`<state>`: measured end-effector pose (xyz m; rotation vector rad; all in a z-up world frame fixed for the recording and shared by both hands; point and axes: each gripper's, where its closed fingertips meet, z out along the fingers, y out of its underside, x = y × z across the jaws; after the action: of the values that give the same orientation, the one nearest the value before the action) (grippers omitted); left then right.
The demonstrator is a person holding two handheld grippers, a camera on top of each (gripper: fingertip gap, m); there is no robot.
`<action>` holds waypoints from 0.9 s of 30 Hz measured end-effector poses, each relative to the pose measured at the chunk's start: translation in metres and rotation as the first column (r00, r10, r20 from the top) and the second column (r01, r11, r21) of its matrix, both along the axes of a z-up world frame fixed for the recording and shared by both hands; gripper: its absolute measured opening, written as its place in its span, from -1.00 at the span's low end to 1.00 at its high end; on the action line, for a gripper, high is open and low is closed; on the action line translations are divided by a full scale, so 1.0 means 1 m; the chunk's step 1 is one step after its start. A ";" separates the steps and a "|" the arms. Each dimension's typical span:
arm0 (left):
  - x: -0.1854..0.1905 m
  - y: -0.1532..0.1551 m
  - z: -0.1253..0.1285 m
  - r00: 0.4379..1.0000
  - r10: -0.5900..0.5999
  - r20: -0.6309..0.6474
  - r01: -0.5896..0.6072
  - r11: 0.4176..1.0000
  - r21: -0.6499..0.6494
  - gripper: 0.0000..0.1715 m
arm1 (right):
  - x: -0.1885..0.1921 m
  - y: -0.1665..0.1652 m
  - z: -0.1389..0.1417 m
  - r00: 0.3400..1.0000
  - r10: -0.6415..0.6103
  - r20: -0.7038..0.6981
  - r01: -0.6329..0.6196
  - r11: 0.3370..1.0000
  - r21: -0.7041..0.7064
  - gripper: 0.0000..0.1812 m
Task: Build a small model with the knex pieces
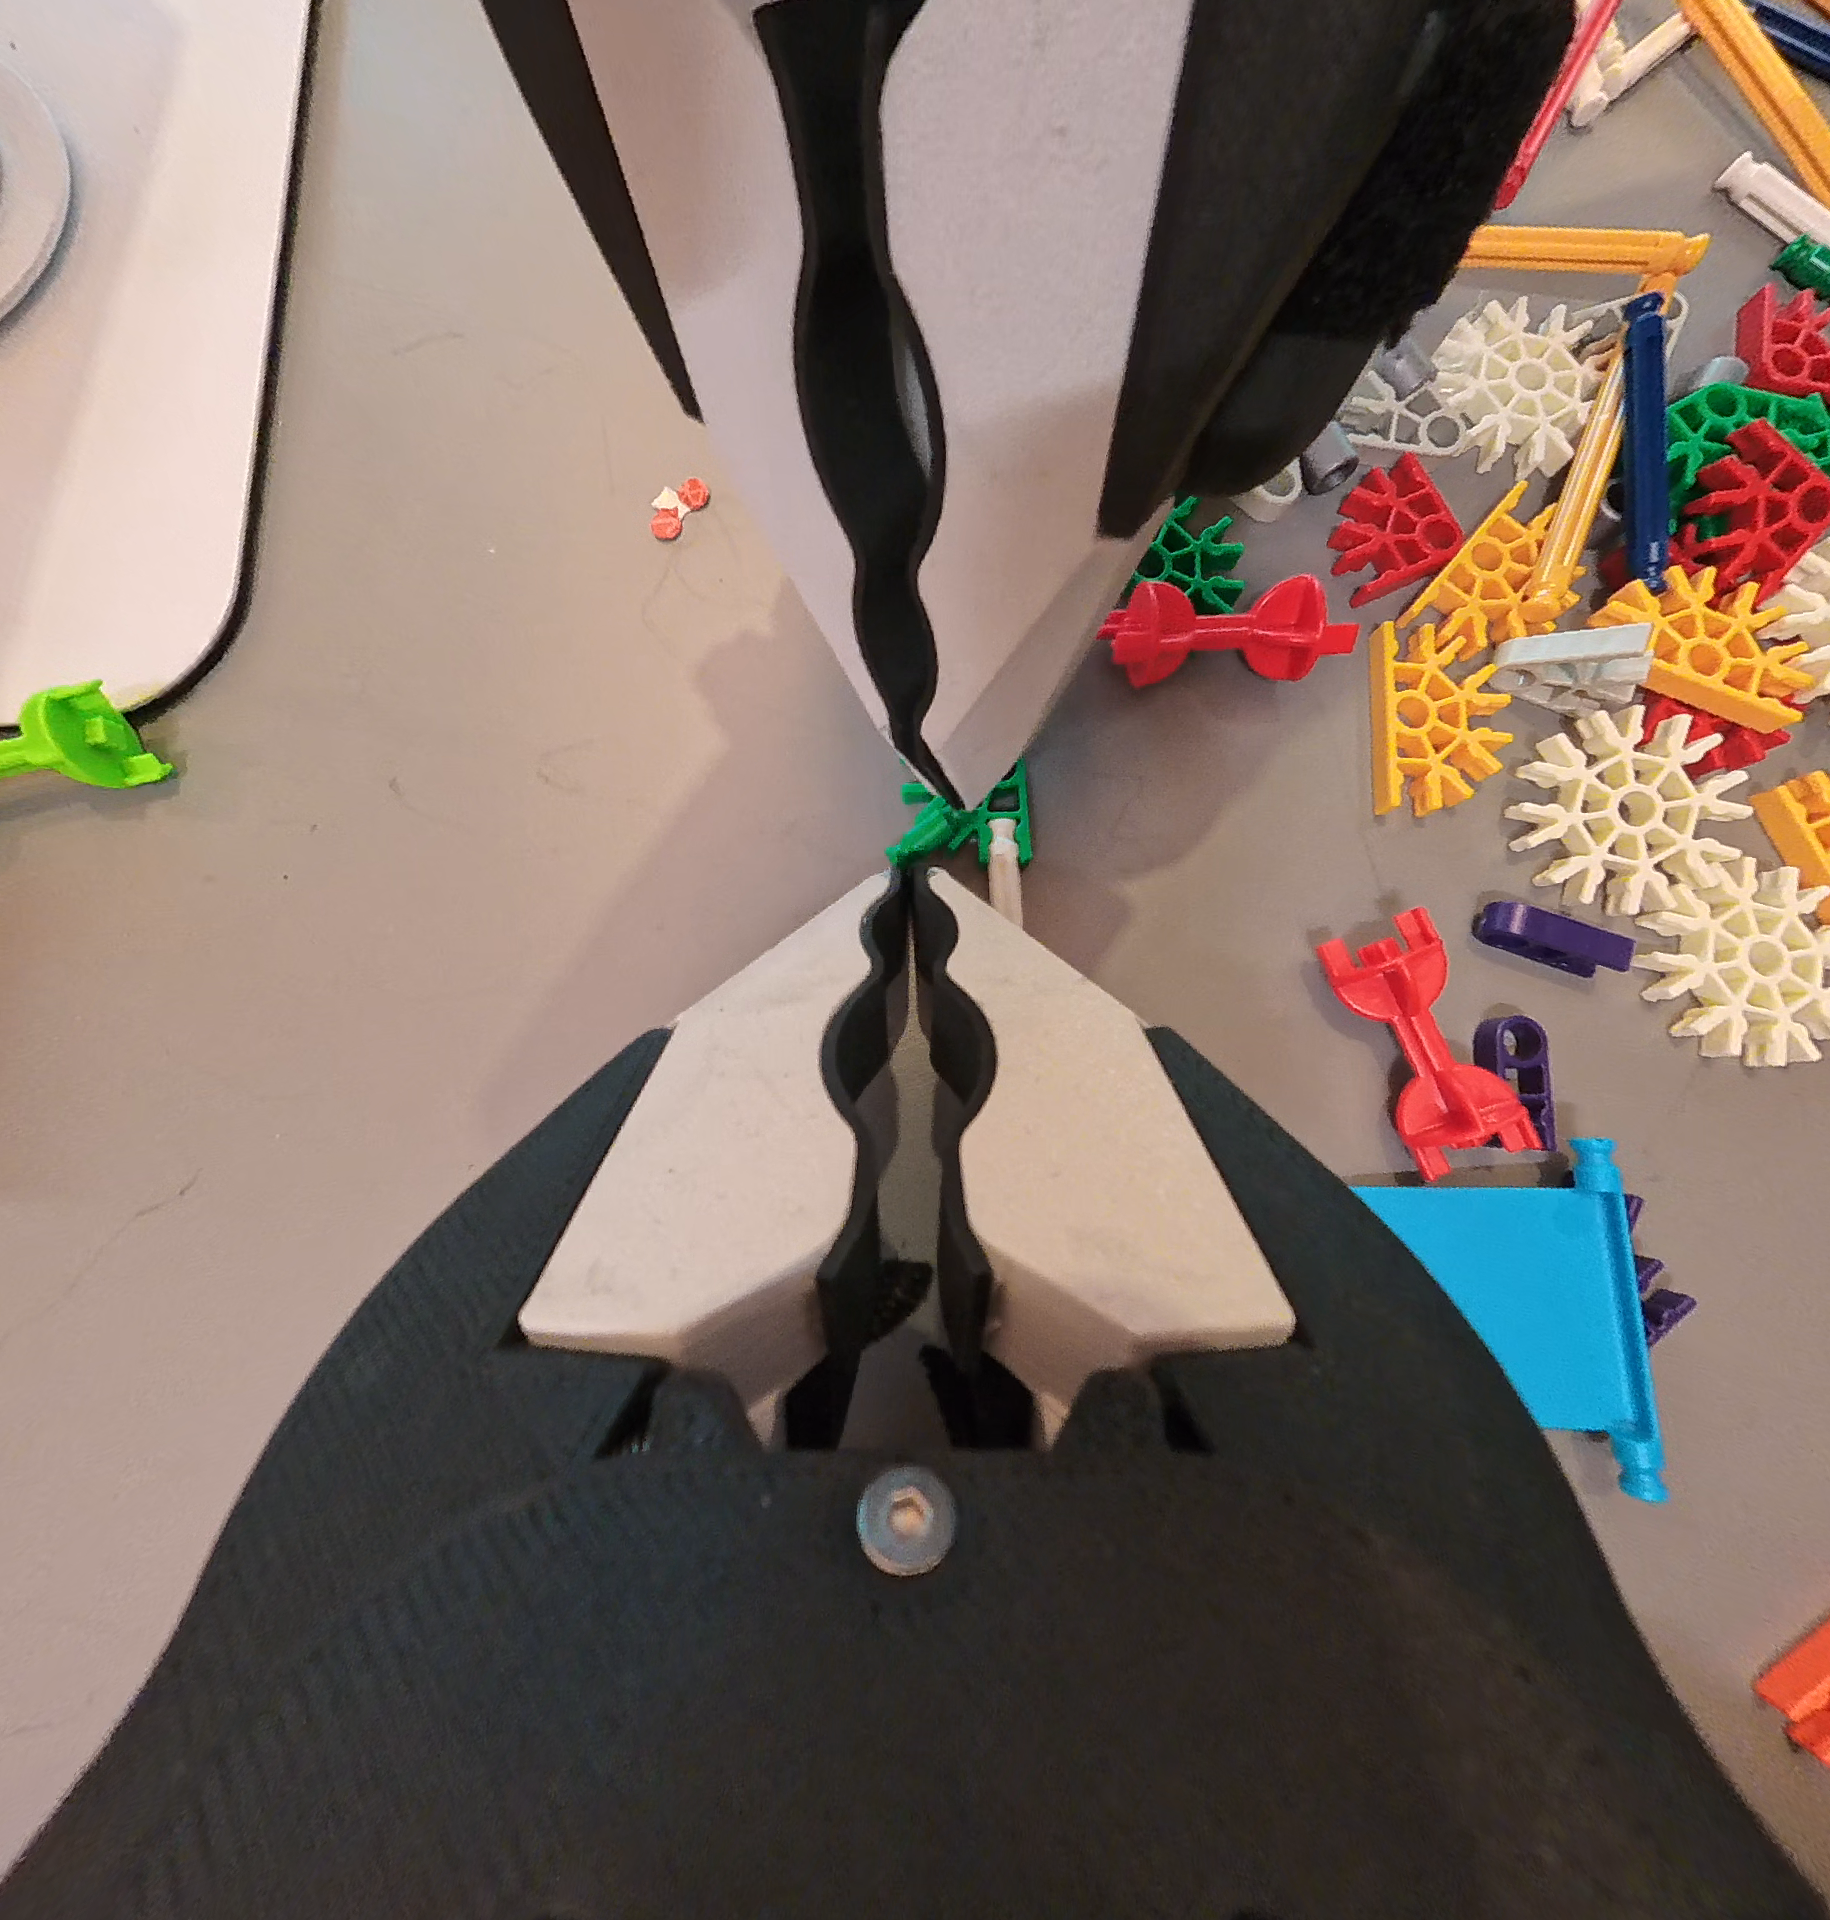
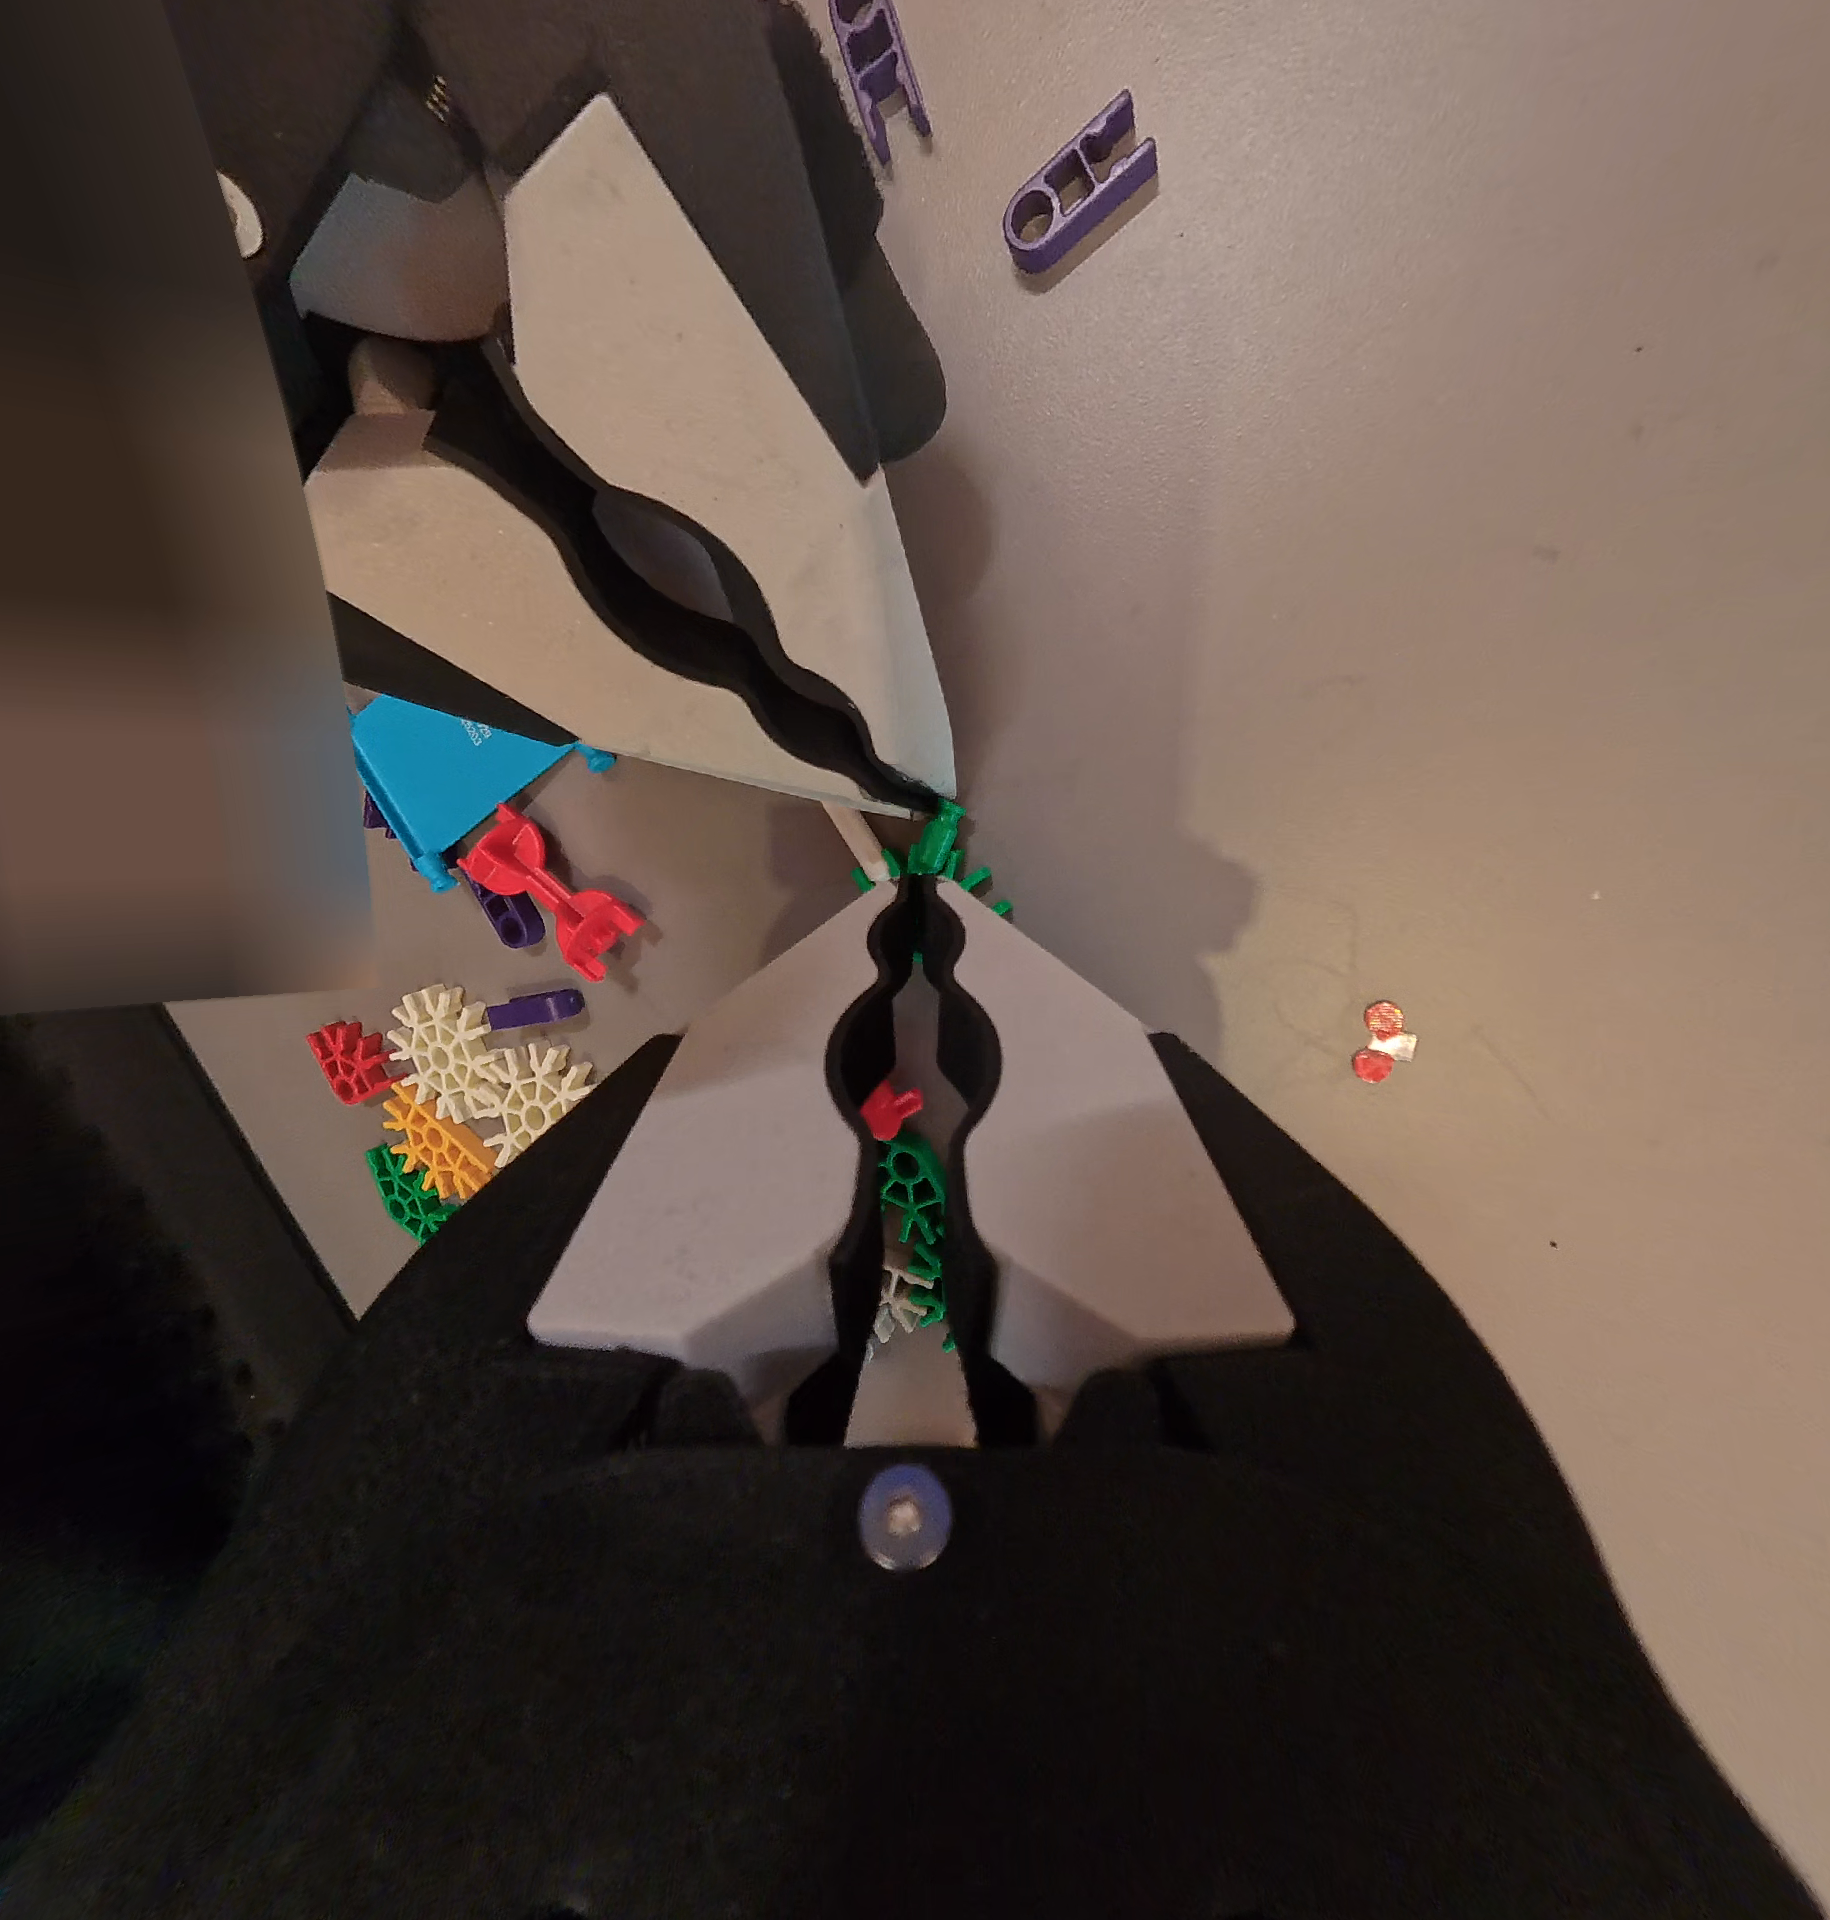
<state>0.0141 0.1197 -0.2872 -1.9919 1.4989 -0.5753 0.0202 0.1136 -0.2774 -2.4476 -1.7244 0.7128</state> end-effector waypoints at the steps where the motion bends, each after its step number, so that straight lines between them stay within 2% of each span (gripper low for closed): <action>1: 0.000 0.000 0.000 1.000 -0.001 0.000 0.001 1.000 0.001 -1.00 | 0.000 0.000 0.000 1.000 0.001 0.003 -0.001 1.000 0.002 -1.00; 14: 0.000 -0.001 0.000 1.000 -0.005 -0.010 0.005 1.000 -0.001 -1.00 | 0.000 0.001 0.004 0.999 0.016 0.033 -0.017 0.999 0.047 -1.00; 27: 0.001 -0.001 0.000 1.000 -0.004 -0.003 0.004 1.000 -0.006 -1.00 | 0.001 0.000 -0.004 0.997 0.002 0.082 -0.006 0.999 0.045 -1.00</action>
<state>0.0151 0.1185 -0.2872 -1.9954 1.5051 -0.5788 0.0212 0.1138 -0.2810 -2.4771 -1.7534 0.5753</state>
